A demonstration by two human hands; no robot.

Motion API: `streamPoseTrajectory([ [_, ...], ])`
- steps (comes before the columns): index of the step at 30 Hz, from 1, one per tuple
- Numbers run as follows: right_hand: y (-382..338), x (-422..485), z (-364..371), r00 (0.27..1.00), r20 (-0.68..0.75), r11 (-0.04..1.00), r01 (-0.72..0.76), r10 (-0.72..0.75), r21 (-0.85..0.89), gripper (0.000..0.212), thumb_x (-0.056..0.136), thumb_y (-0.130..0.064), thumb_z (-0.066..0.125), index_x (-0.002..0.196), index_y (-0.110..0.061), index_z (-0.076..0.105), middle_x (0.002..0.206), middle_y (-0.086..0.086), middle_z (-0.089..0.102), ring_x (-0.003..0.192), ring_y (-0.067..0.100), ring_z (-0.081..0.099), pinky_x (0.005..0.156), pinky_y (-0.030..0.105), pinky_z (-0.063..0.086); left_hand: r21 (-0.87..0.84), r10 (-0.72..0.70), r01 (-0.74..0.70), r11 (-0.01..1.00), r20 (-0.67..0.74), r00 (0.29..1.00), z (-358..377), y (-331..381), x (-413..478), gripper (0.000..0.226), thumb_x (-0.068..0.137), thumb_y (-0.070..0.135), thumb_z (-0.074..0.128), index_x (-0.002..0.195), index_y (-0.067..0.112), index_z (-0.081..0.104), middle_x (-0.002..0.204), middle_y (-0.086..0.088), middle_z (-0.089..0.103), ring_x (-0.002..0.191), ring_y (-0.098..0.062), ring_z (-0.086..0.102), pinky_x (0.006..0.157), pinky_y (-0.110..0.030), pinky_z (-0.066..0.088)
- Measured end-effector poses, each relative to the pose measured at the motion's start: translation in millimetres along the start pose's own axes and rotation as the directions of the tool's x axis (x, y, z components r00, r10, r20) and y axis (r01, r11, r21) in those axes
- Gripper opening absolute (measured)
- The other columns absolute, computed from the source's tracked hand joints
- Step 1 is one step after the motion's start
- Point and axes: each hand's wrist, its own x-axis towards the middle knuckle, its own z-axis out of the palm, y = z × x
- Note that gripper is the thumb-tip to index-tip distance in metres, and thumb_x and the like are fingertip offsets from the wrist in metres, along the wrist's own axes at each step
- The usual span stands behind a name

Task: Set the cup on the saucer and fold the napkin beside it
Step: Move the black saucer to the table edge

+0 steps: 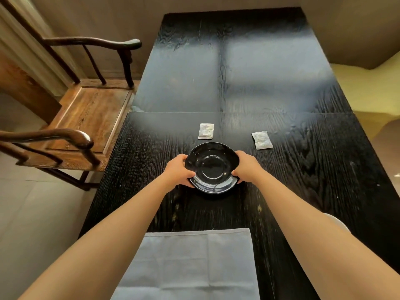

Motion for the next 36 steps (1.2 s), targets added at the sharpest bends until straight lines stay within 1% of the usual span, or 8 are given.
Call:
streamPoseTrajectory([
  [3,0,-15,-10,1.000,-0.020,0.993,0.003,-0.001,0.119,0.057,0.080,0.010,0.057,0.131,-0.012,0.044,0.128,0.016,0.051,0.103,0.035,0.060,0.067,0.038,0.059,-0.068,0.006,-0.004,0.998,0.026,1.000,-2,13,-13,0.055,0.076,-0.006,0.066,0.124,0.013,0.046,0.107,-0.009,0.061,0.097,-0.028,0.064,0.073,-0.046,0.059],
  [11,0,-80,-72,0.993,-0.121,0.936,0.047,-0.005,0.350,0.057,0.078,0.018,0.054,0.128,-0.008,0.051,0.120,0.021,0.058,0.101,0.040,0.061,0.076,0.051,0.056,-0.161,0.111,-0.092,0.983,0.119,0.987,8,79,-59,0.053,0.080,-0.011,0.061,0.126,0.008,0.045,0.125,-0.017,0.055,0.104,-0.038,0.061,0.078,-0.055,0.055],
  [17,26,-142,-119,0.984,-0.174,0.897,0.058,0.021,0.438,0.060,0.078,0.019,0.053,0.131,-0.009,0.050,0.121,0.019,0.059,0.104,0.037,0.061,0.069,0.041,0.057,-0.217,0.142,-0.094,0.972,0.219,0.965,45,121,-94,0.053,0.081,-0.013,0.058,0.128,0.008,0.044,0.126,-0.022,0.052,0.105,-0.043,0.059,0.080,-0.058,0.053],
  [20,50,-165,-145,0.981,-0.193,0.867,0.086,0.013,0.492,0.059,0.080,0.020,0.051,0.132,-0.008,0.049,0.117,0.018,0.061,0.098,0.032,0.062,0.060,0.033,0.058,-0.272,0.137,-0.063,0.960,0.260,0.956,73,144,-112,0.051,0.082,-0.015,0.054,0.125,0.010,0.045,0.127,-0.021,0.050,0.106,-0.043,0.058,0.075,-0.055,0.055],
  [23,80,-180,-171,0.977,-0.215,0.854,0.102,0.011,0.510,0.059,0.081,0.018,0.052,0.133,-0.011,0.049,0.107,0.007,0.062,0.085,0.019,0.063,0.053,0.025,0.058,-0.304,0.149,-0.060,0.951,0.278,0.949,107,162,-122,0.051,0.083,-0.016,0.052,0.126,0.010,0.044,0.124,-0.019,0.051,0.106,-0.042,0.059,0.076,-0.057,0.054],
  [25,104,-185,-188,0.973,-0.230,0.841,0.109,0.019,0.529,0.060,0.081,0.017,0.053,0.133,-0.012,0.049,0.100,0.001,0.063,0.082,0.014,0.063,0.052,0.023,0.057,-0.277,0.165,-0.087,0.957,0.272,0.948,134,171,-127,0.052,0.082,-0.014,0.054,0.127,0.010,0.044,0.121,-0.018,0.053,0.105,-0.040,0.060,0.076,-0.052,0.056],
  [31,178,-195,-221,0.976,-0.217,0.809,0.101,0.033,0.579,0.060,0.081,0.019,0.050,0.132,-0.012,0.049,0.094,0.000,0.064,0.077,0.014,0.062,0.054,0.024,0.058,-0.186,0.156,-0.120,0.975,0.190,0.969,219,176,-136,0.053,0.077,-0.012,0.062,0.123,0.010,0.048,0.123,-0.017,0.053,0.108,-0.036,0.058,0.079,-0.046,0.057],
  [36,246,-217,-233,0.971,-0.217,0.831,0.043,0.096,0.555,0.059,0.079,0.019,0.051,0.128,-0.014,0.055,0.093,0.002,0.064,0.073,0.017,0.060,0.057,0.026,0.055,-0.261,0.082,-0.035,0.965,0.170,0.982,294,153,-161,0.039,0.077,-0.014,0.054,0.106,0.012,0.053,0.100,-0.009,0.058,0.096,-0.027,0.062,0.065,-0.037,0.058],
])
